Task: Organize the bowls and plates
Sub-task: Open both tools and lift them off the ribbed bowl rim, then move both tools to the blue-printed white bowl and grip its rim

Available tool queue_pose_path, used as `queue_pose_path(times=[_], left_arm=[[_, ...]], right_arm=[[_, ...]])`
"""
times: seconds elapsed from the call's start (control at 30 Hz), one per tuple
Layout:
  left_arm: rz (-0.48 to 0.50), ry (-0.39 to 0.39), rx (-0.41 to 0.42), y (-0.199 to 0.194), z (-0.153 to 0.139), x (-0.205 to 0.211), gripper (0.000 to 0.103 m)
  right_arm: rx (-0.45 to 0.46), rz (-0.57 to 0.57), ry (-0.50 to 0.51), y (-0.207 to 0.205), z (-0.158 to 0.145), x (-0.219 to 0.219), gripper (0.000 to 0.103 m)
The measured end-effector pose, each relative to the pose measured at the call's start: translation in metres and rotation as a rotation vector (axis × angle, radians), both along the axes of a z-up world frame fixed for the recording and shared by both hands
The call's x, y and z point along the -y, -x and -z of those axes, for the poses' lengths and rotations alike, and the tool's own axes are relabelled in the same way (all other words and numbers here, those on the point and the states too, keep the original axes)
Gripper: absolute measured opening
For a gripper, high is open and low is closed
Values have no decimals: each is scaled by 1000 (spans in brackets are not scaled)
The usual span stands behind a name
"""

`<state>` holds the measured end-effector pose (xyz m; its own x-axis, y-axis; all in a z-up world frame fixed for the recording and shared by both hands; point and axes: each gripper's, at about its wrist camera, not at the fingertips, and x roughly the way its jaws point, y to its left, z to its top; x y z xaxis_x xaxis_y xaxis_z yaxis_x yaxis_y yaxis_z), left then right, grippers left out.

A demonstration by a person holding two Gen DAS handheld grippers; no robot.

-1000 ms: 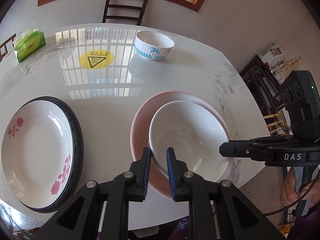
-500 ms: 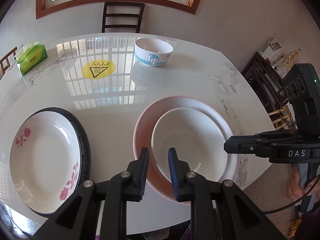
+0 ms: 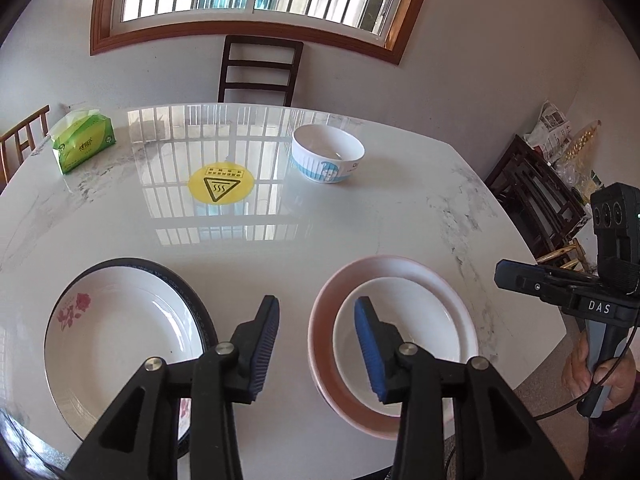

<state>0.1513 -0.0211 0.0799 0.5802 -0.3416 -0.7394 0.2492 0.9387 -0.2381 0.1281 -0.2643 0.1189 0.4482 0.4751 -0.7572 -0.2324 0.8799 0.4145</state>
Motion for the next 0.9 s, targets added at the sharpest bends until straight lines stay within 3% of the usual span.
queue_pose_path(times=[0.13,0.2,0.3,0.53,0.67,0.9], left_arm=[[-28,21,49,-26,-7,-3,47],[-47,23,67,-47,-9,-3,50],[-14,33,55,-88,-6,3,53],[39,116,-137,-192,29,8,53],[30,136,-172,-231,43,10,53],[60,212,-151,-265,47,17,53]], right_arm=[[171,29,44,-12,-2,14,52],[221,53,43,-27,4,22,71],[210,97,-11,-64,21,30,72],[28,166,-222,-155,62,38,72],[15,179,-196,-193,57,31,72],[-24,200,-140,-244,55,20,72]])
